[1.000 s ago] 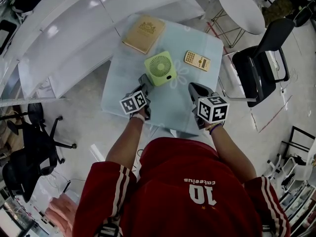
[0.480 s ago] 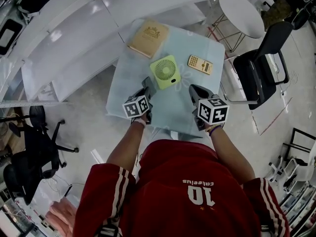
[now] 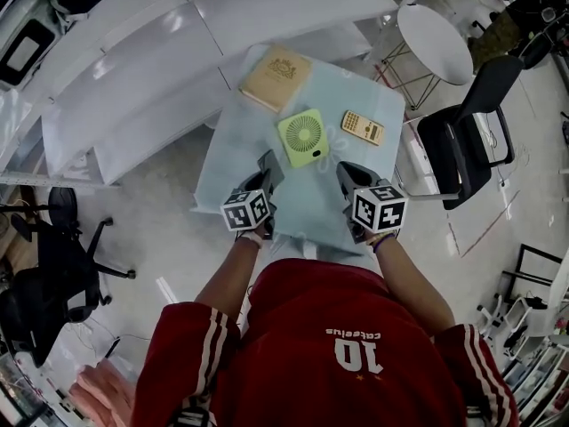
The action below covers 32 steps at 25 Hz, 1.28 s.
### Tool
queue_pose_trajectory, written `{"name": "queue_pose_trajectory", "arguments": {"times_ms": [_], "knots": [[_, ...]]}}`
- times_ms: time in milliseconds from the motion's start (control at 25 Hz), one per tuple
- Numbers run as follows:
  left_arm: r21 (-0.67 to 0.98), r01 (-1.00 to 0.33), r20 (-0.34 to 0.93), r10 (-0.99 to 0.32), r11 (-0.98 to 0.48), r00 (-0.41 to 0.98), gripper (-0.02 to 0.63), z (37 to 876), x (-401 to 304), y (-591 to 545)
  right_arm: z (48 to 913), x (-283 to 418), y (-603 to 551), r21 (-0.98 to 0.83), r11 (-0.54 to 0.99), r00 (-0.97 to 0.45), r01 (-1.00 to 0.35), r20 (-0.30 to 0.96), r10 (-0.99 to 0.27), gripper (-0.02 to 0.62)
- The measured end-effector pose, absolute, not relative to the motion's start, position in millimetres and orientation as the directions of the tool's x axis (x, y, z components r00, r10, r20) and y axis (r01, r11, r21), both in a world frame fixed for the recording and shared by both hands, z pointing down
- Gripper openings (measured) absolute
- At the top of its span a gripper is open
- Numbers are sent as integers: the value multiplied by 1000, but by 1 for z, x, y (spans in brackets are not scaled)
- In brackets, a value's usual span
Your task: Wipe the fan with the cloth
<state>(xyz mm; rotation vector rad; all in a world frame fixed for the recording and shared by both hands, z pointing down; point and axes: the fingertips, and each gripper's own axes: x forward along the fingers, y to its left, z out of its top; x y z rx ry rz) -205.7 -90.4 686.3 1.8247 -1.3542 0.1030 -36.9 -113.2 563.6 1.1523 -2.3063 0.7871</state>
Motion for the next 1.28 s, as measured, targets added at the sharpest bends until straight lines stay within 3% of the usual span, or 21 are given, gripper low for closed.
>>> {"name": "queue_pose_trajectory", "arguments": {"times_ms": [360,760,1280], "knots": [[451,-877,485,-779,-165,396,28,646,-211,-73,561,-46,-94,-242,598,-600,-764,608,-521,5],[413,-907,419,-867,-83,270,28,579,-197,-29,545,-14,-68,-299,684,-702,-665,564,-436,5],[340,-939,286,-957,47,55,28,482,-100,57,512,138,-19,-334,731,-773,-595,487,-407,5]]}}
